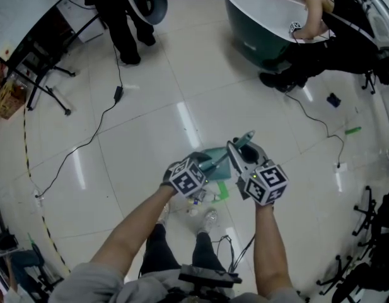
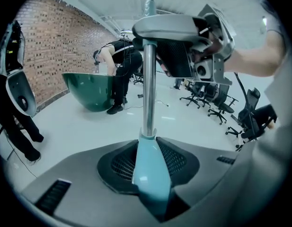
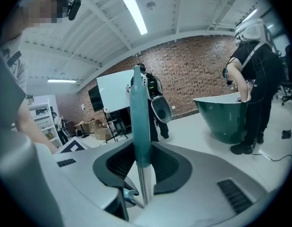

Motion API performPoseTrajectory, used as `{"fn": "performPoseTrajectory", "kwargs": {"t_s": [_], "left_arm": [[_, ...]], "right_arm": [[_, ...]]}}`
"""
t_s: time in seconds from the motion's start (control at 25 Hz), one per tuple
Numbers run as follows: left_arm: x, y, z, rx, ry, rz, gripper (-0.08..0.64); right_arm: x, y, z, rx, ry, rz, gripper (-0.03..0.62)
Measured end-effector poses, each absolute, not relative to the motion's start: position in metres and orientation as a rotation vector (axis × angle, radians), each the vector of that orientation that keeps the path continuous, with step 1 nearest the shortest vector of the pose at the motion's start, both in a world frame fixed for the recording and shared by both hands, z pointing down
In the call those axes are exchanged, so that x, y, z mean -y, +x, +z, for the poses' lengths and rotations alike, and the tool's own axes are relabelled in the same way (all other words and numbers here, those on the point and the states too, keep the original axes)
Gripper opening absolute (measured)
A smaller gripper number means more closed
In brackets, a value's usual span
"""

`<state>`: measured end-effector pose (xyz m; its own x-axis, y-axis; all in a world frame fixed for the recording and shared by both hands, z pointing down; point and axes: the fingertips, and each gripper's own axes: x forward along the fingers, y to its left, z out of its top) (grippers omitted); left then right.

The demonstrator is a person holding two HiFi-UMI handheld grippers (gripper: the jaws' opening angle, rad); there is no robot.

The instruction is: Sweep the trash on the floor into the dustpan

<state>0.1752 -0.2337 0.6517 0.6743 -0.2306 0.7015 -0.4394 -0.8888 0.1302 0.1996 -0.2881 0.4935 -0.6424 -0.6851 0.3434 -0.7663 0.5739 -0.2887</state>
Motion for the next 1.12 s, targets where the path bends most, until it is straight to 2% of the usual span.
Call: {"fn": "performPoseTrajectory", "kwargs": {"t_s": [0.44,0.84,1.12], "left_arm": [[0.235,0.154,0.626,0.582,2.603,1.118,0.107],[0.215,0.119,0.524,0.656,2.665,1.107,0.107],[0.204,0.111,0.455,0.687,2.743,1.012,0.107]], "right_arm": [[0.249,0.21,0.456,2.604,1.307,0.523,0.104],[0.203,0.23,0.361,2.612,1.51,0.319,0.101],[0.182,0.226,0.325,2.56,1.634,0.171,0.098]]}}
